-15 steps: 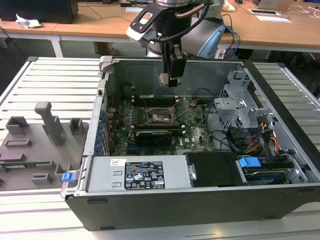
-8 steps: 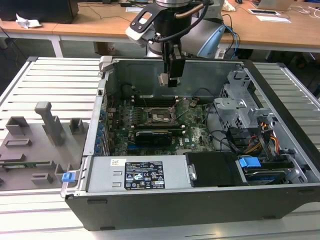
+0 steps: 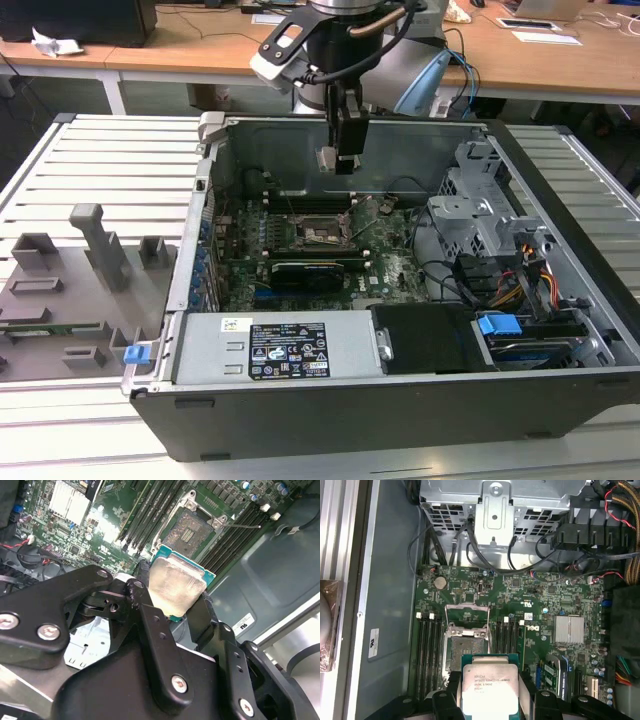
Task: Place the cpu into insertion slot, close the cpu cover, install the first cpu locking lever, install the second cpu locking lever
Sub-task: 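Place the cpu into insertion slot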
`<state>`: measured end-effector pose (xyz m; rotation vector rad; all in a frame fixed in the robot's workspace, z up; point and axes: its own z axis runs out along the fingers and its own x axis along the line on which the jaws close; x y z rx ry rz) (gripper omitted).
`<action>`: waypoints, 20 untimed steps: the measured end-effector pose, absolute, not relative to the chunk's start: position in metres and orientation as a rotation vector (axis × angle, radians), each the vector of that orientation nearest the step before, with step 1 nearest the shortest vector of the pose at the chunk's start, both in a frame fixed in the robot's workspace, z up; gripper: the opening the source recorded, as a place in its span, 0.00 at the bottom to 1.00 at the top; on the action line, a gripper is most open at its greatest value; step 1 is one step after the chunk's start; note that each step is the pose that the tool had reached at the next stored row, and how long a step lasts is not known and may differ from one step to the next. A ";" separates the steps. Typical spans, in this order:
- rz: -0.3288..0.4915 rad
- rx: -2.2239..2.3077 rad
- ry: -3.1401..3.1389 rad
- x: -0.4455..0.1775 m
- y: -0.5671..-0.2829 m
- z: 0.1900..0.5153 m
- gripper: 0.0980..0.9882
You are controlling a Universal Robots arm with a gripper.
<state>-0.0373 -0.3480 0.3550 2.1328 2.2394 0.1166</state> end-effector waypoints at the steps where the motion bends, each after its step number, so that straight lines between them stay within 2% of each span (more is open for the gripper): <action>1: 0.116 2.136 2.236 -0.037 -0.348 0.355 0.49; 20: 0.114 2.211 2.158 -0.037 -0.347 0.354 0.49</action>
